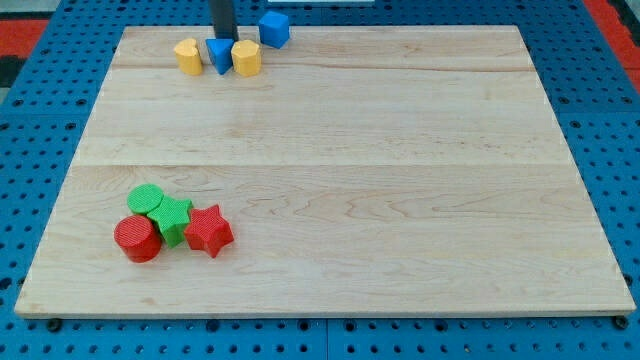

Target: Slide the blue cube towards the top right

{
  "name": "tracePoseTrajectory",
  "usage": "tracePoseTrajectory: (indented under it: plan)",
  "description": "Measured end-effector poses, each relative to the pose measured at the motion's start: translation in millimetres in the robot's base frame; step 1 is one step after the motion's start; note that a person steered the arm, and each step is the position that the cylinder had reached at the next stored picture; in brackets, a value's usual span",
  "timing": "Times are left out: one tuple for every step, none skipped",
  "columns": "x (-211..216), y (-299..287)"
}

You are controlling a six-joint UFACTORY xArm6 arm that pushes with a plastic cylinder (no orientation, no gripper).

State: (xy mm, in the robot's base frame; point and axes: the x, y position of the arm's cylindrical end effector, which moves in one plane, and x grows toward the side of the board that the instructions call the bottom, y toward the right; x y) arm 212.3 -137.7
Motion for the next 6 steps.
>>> tracePoseTrajectory:
  plan:
    - [-20.9,9.6]
    - [-19.6,70.5]
    - [-17.3,143.7]
    - [-17.6,196.2]
    - [-17.9,250.3]
    - [-16.4,288.7]
